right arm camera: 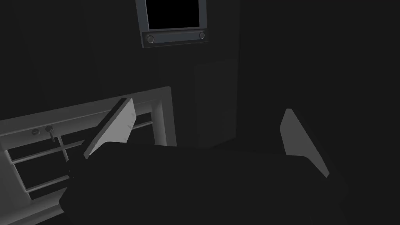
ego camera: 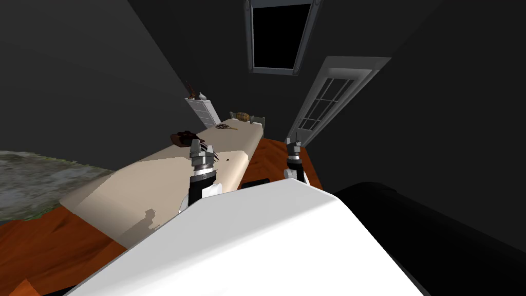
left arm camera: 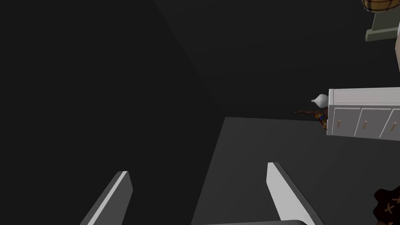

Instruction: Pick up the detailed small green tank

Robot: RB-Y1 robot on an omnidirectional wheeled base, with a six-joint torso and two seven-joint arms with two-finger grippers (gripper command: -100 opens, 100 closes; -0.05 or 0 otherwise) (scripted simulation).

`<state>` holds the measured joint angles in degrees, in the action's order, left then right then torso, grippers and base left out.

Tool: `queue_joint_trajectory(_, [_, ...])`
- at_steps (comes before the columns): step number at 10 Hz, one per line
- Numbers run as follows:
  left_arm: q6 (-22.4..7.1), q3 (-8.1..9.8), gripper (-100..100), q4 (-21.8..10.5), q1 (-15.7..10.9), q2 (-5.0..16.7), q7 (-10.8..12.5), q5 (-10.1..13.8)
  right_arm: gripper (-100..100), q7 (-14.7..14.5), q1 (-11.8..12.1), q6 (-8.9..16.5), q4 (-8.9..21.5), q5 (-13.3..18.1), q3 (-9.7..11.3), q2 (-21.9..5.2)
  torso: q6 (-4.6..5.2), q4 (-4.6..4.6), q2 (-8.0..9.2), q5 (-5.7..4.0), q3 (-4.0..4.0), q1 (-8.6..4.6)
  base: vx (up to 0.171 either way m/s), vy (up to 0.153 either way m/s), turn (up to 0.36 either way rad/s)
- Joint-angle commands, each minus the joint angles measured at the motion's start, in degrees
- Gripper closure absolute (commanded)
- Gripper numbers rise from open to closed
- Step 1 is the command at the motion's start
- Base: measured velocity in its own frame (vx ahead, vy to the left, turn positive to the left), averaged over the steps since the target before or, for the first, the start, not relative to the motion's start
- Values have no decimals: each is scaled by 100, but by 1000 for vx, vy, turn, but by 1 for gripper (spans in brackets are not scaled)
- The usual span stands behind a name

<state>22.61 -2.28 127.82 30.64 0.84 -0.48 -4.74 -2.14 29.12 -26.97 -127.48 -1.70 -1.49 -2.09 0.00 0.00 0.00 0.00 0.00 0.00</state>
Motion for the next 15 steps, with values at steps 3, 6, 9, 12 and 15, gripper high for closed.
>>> queue_joint_trajectory(3, [-245, 23, -100, -88, 107, 386, 134, 181, 0, 0, 1, 0, 0, 0, 0, 0, -1, -4, -19, 0, -11, 2, 57, 3, 33])
queue_joint_trajectory(6, [-559, 53, -100, -175, 252, 576, 308, 416, 0, 0, 2, 0, 0, 0, 0, 0, 0, -11, -47, 2, -27, 7, 117, 12, 42])
queue_joint_trajectory(9, [-965, 92, -100, -274, 445, 678, 534, 721, 0, 0, 2, 0, 0, 0, 0, 0, -1, -11, -50, 1, -29, 2, 128, 6, 61])
queue_joint_trajectory(12, [-1411, 137, -100, -382, 672, 752, 799, 1077, 0, 0, 2, 0, 0, 0, 0, 0, -1, -14, -60, 0, -35, -2, 160, -8, 65])
queue_joint_trajectory(15, [-1966, 188, -100, -510, 923, 829, 1093, 1473, 0, 0, 3, 0, 0, 0, -1, -1, -1, -16, -70, 3, -41, 14, 185, 12, 76])
